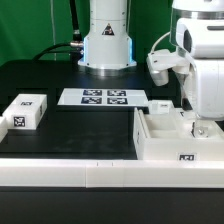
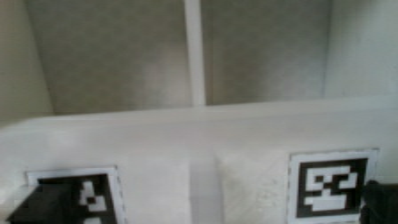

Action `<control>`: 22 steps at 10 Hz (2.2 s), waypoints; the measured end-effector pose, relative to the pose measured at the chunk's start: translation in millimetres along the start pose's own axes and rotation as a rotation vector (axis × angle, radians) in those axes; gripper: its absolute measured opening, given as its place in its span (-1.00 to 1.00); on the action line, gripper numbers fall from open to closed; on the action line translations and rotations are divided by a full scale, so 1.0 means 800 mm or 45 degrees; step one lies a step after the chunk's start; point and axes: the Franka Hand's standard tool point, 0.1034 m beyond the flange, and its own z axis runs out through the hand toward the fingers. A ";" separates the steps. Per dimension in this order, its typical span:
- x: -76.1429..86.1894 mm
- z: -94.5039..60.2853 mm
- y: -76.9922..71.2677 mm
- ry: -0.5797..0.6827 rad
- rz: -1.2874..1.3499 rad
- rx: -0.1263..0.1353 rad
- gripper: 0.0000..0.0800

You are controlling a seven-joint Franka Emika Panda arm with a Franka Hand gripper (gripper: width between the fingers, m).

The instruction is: Assemble cabinet

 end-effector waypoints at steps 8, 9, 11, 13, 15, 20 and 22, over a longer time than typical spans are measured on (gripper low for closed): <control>0.008 -0.036 -0.051 -0.037 0.011 -0.012 0.99; 0.008 -0.036 -0.051 -0.037 0.012 -0.011 0.99; 0.007 -0.035 -0.053 -0.038 0.013 -0.008 0.99; 0.012 -0.023 -0.098 -0.026 0.080 -0.024 0.99; 0.021 -0.011 -0.141 -0.028 0.127 -0.006 0.99; 0.015 -0.001 -0.163 -0.030 0.125 0.006 0.99; 0.006 0.005 -0.169 -0.016 0.071 -0.006 0.99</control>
Offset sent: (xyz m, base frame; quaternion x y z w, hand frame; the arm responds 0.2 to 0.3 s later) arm -0.0345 0.0092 0.0243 -0.0052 -0.0081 0.0175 0.9998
